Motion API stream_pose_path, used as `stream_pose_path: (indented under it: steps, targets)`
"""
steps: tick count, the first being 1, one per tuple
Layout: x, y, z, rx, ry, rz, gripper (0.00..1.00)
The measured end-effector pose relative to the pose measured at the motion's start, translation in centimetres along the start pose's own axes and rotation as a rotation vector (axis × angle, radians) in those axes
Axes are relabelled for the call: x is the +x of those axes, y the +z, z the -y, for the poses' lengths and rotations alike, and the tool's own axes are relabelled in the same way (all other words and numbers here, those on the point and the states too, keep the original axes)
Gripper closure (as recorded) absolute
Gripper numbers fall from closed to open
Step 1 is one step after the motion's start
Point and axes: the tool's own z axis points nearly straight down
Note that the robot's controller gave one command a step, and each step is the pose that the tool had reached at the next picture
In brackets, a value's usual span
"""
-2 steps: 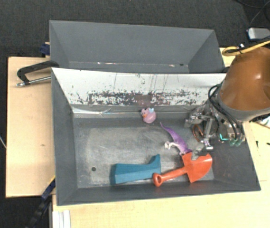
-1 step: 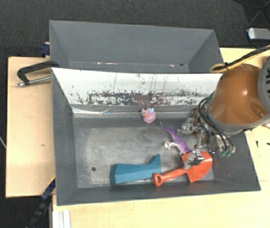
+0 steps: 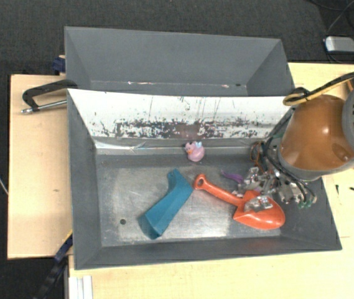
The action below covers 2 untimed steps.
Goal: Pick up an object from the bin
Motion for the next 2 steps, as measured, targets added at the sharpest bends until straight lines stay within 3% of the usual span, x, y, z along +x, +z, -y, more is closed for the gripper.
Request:
stream_pose_path:
  steps: [1,2]
  targets:
    - [0.0,0.0,0.0,0.000,0.000,0.000,1.00]
    - [-1.3,-11.2,1.2,0.001,0.046,-0.013,1.00]
